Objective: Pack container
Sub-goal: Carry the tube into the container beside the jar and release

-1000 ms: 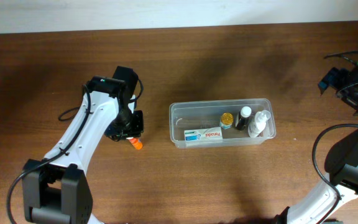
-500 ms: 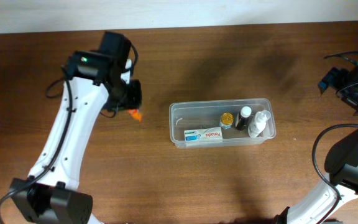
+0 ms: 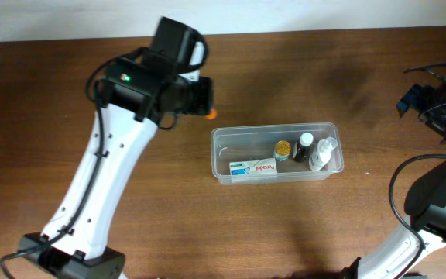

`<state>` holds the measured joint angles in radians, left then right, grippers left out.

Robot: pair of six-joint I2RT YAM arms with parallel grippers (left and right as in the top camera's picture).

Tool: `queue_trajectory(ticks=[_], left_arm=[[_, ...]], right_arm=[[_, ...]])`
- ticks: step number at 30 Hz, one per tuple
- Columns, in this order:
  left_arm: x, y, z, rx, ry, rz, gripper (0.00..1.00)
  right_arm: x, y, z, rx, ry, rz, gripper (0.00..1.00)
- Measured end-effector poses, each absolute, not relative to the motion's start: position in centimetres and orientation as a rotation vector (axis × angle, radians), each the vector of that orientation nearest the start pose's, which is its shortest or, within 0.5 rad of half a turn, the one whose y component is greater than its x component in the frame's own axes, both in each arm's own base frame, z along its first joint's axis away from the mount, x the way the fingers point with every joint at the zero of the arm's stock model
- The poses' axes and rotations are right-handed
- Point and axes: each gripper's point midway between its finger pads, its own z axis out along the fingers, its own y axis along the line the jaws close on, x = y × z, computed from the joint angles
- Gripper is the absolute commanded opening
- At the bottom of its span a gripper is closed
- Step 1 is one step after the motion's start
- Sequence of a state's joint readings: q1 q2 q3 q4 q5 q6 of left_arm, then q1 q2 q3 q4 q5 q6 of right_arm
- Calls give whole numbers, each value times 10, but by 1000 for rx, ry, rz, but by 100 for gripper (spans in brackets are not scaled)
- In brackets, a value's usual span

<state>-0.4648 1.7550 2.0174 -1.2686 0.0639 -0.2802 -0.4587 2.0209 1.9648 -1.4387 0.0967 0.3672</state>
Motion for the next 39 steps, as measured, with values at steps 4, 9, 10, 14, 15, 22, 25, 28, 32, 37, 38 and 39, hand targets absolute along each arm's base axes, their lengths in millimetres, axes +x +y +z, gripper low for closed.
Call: queue_trajectory(ticks=[4,9,10,14,15,22,25,28,32,37,38,39], left_arm=[[363,-238,296,377,2534,-422,35],[344,-270,298,484,2510,-466,35],[341,-275,298,502,2509,-470,35],[330,-300,286,581,2522,-481,34],[328,-307,280,601,2532,-480,35],[323,-356,218,776,2595,-441,35],[320,-370,202,830,2597,-433,35],[319,-378,201,852,2578,-442,35],[319,-384,202,858,2558,-455,35],[320,-391,196,868,2552,-459,35],[319,-393,192,873,2558,-456,35],[319,-394,188,878,2564,-452,35]], right_arm=[[353,-193,153,1235,2807,-154,98],[353,-193,153,1235,2807,-154,98],[353,-193,153,1235,2806,-154,98],[353,-193,153,1235,2806,-154,98],[353,-193,153,1235,2807,-154,98],[353,-193,153,1236,2806,-154,98],[353,-193,153,1234,2807,-154,98],[353,-193,153,1235,2807,-154,98],[353,-193,153,1234,2807,-154,98],[353,-193,153,1235,2807,-154,98],[353,-193,153,1235,2806,-154,98],[353,-193,153,1234,2807,-154,98]])
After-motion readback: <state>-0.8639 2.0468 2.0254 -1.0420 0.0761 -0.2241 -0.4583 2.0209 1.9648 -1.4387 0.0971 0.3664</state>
